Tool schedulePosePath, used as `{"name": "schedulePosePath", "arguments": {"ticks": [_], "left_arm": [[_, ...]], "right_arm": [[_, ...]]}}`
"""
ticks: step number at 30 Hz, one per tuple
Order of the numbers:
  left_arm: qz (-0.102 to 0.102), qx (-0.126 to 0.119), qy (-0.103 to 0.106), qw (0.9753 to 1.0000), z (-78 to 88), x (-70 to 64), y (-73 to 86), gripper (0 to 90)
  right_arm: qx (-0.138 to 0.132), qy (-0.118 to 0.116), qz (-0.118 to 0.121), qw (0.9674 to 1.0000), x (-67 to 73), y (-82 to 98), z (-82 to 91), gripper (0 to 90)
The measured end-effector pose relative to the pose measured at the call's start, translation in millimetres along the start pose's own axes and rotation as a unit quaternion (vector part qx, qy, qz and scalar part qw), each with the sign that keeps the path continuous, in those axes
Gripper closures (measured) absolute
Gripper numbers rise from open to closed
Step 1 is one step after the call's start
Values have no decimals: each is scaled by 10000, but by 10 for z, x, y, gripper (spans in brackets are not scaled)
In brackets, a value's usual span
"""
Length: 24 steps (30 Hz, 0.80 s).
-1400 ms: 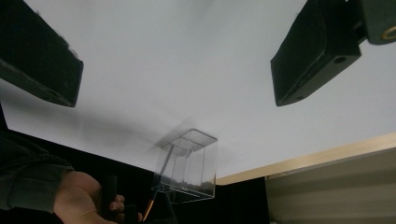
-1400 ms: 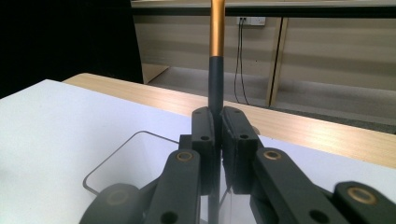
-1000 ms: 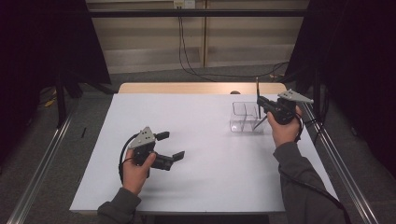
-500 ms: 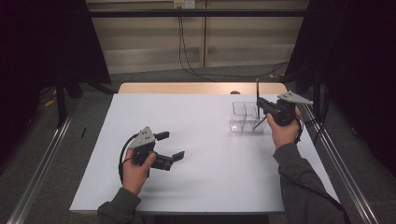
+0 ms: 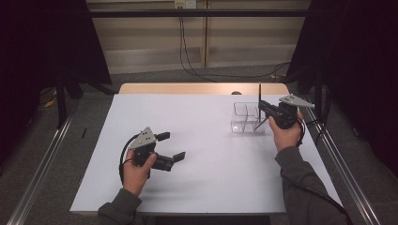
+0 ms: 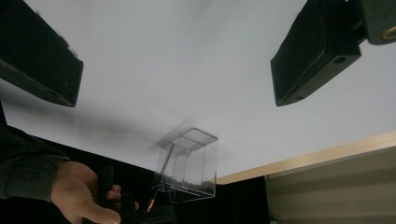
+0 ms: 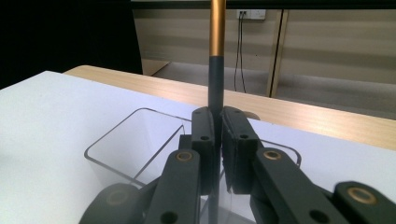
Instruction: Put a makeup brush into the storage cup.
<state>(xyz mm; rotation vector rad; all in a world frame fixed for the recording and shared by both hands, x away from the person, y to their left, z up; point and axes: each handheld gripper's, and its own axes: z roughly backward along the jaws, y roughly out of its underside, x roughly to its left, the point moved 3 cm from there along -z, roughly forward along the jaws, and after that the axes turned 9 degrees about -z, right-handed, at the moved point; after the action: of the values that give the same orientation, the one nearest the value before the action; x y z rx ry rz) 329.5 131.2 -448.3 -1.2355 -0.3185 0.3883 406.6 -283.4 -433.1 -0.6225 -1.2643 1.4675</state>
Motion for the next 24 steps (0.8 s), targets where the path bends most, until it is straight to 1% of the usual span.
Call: {"name": "schedulePosePath", "arguments": {"ticks": [1,5,7,8,18,19,21,24], "left_arm": [[4,-1,-5,10000,-2,-2,0,21],[32,-14,5,10000,-11,-13,-1,21],[36,-17,5,10000,-12,-13,-1,21],[35,-19,5,10000,-12,-13,-1,21],[41,-26,7,10000,-19,-16,0,21],[38,-42,38,10000,-20,-14,0,21],[37,-22,3,10000,-19,-15,0,21],[38,-20,6,10000,-18,-15,0,21]], "right_arm": [[-5,27,-13,10000,-1,6,4,841],[2,9,-38,10000,-5,21,15,841],[14,29,15,10000,-14,31,24,841],[14,38,-22,10000,-14,36,27,841],[51,56,-9,10000,-37,88,59,841],[59,53,-7,10000,-41,92,60,841],[44,82,-18,10000,-40,97,64,841],[67,63,-1,10000,-41,110,73,841]]}}
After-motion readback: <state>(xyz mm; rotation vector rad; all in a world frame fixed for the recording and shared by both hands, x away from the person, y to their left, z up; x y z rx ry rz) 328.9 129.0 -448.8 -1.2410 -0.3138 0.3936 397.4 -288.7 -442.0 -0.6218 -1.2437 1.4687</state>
